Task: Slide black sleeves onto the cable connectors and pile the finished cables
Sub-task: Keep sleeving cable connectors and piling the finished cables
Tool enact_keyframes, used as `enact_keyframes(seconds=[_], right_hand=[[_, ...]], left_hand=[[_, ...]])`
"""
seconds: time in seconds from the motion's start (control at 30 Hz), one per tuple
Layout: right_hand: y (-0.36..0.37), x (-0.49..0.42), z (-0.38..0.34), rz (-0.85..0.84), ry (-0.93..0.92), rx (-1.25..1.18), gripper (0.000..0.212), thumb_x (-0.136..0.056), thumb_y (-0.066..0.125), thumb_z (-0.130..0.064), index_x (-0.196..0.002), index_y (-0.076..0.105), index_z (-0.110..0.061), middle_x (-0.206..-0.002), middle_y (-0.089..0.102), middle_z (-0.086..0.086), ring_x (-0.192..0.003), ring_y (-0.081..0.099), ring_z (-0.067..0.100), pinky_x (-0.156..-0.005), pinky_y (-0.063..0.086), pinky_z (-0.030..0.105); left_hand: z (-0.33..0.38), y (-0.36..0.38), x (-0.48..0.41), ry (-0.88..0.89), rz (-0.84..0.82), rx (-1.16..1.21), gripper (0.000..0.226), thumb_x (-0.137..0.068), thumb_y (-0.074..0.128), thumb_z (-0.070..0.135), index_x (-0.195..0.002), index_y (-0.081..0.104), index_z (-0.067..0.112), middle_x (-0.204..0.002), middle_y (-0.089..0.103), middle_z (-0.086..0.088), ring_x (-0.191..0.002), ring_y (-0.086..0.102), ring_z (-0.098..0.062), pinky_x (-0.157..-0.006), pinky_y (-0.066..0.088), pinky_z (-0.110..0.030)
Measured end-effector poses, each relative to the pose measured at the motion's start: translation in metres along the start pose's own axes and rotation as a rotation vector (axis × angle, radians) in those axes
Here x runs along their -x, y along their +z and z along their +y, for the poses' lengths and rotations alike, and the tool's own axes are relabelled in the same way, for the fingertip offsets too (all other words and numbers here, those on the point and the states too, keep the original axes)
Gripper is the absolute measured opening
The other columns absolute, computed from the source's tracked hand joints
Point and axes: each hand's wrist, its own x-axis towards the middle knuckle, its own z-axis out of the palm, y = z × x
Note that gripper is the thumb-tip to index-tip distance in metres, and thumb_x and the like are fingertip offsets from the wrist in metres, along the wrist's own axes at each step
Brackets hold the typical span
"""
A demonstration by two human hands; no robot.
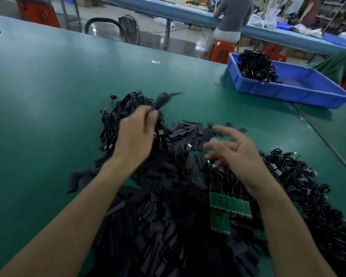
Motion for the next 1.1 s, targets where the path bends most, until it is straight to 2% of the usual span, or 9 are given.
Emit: enact_keyframes(seconds=[0.07,0.13,0.2,0.53,0.63,0.8,0.9,1.0,1.1], right_hand=[[-0.017,0.006,0.000,-0.291,0.051,0.263,0.044,-0.082,0.073,-0.044,-0.123,0.062,-0.034,-0.102,0.075,-0.015,-0.092,0.071,0.002,-0.081,0.052,0.022],[-0.027,0.011,-0.002,-0.528,0.120,0.424,0.056,-0.068,0.085,-0.053,-0.119,0.064,-0.044,-0.109,0.071,-0.018,-0.102,0.065,-0.004,-0.092,0.049,0.022],[-0.028,0.014,-0.001,-0.620,0.185,0.560,0.065,-0.061,0.091,-0.050,-0.119,0.061,-0.050,-0.116,0.062,-0.019,-0.110,0.057,-0.005,-0.098,0.045,0.024],[-0.017,0.022,0.004,-0.467,0.140,0.673,0.052,-0.078,0.082,-0.038,-0.122,0.056,-0.037,-0.107,0.059,-0.015,-0.094,0.059,0.004,-0.080,0.051,0.023],[-0.017,0.020,0.002,-0.342,0.102,0.643,0.023,-0.090,0.070,-0.036,-0.111,0.064,-0.029,-0.099,0.069,-0.013,-0.088,0.066,0.003,-0.082,0.056,0.026],[-0.021,0.013,0.008,-0.133,-0.086,0.726,0.025,-0.102,0.054,-0.033,-0.107,0.075,-0.020,-0.093,0.071,-0.012,-0.083,0.063,0.000,-0.073,0.048,0.012],[-0.020,0.008,0.017,0.011,-0.174,0.621,0.016,-0.096,0.065,-0.032,-0.101,0.077,-0.023,-0.088,0.070,-0.018,-0.081,0.062,-0.007,-0.072,0.046,0.007],[-0.018,0.003,0.026,0.123,-0.174,0.419,0.009,-0.082,0.079,-0.032,-0.080,0.073,-0.026,-0.071,0.071,-0.012,-0.069,0.065,-0.002,-0.066,0.051,0.011],[-0.018,0.002,0.032,0.150,-0.146,0.170,0.019,-0.073,0.080,-0.036,-0.077,0.072,-0.019,-0.069,0.072,-0.009,-0.061,0.062,0.000,-0.062,0.048,0.012]], left_hand=[[-0.002,-0.009,-0.020,-0.095,0.151,-0.039,0.032,-0.108,0.041,0.023,-0.128,0.057,0.004,-0.082,0.061,0.001,-0.069,0.056,0.009,-0.060,0.042,-0.013],[-0.012,-0.014,-0.038,-0.249,0.121,-0.124,0.040,-0.107,0.040,0.022,-0.142,0.046,0.003,-0.118,0.061,-0.013,-0.116,0.058,-0.019,-0.091,0.045,-0.029],[-0.022,-0.013,-0.050,-0.372,0.010,-0.175,0.032,-0.104,0.040,0.017,-0.128,0.047,-0.003,-0.129,0.052,-0.027,-0.119,0.052,-0.041,-0.091,0.043,-0.045],[-0.027,-0.005,-0.040,-0.401,0.007,-0.319,0.064,-0.100,0.049,0.035,-0.155,0.026,0.013,-0.155,0.025,-0.010,-0.142,0.025,-0.032,-0.114,0.019,-0.050],[-0.026,-0.003,-0.032,-0.367,-0.011,-0.338,0.067,-0.101,0.047,0.041,-0.157,0.024,0.013,-0.160,0.023,-0.008,-0.147,0.021,-0.029,-0.117,0.015,-0.049],[-0.022,0.001,-0.015,-0.295,0.123,-0.347,0.062,-0.099,0.052,0.042,-0.153,0.035,0.018,-0.159,0.026,-0.009,-0.145,0.021,-0.029,-0.115,0.016,-0.049],[-0.007,0.014,0.006,0.034,0.227,-0.287,0.035,-0.096,0.061,0.030,-0.129,0.061,0.018,-0.137,0.050,-0.007,-0.126,0.041,-0.024,-0.101,0.029,-0.037],[0.011,0.036,0.026,0.299,-0.113,-0.093,0.021,-0.095,0.060,0.031,-0.108,0.068,0.017,-0.101,0.066,0.006,-0.090,0.056,-0.004,-0.086,0.048,-0.029],[0.022,0.062,0.040,0.120,-0.551,0.134,0.018,-0.094,0.066,0.039,-0.105,0.063,0.024,-0.090,0.065,0.017,-0.078,0.061,0.003,-0.073,0.051,-0.016]])
